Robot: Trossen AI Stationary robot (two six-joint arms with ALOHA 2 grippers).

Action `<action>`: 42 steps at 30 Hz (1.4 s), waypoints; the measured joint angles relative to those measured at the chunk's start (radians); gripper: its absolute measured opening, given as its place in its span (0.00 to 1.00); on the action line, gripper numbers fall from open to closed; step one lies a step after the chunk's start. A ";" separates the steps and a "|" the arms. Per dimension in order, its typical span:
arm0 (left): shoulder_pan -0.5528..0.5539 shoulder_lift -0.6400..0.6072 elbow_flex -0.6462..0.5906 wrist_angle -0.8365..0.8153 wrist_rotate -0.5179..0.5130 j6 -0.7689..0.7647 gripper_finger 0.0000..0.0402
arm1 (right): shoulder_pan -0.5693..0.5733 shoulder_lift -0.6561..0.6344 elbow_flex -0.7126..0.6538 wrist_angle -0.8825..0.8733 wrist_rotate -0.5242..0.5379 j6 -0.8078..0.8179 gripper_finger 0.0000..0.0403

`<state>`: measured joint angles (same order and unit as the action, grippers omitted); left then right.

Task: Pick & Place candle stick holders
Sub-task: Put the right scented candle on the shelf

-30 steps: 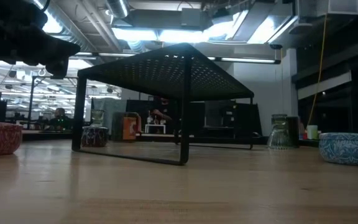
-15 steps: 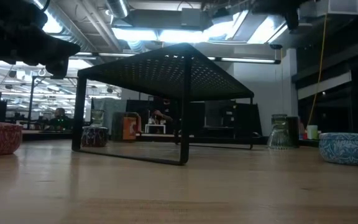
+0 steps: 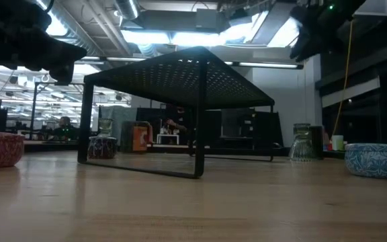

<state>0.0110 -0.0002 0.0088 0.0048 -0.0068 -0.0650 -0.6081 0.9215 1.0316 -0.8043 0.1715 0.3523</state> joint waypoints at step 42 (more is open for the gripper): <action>0.000 0.000 0.000 0.000 0.000 0.000 0.00 | -0.152 0.364 0.136 -0.235 0.033 0.004 0.99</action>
<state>0.0112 -0.0002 0.0089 0.0045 -0.0071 -0.0650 -0.7597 1.2858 1.1680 -1.0390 0.2041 0.3566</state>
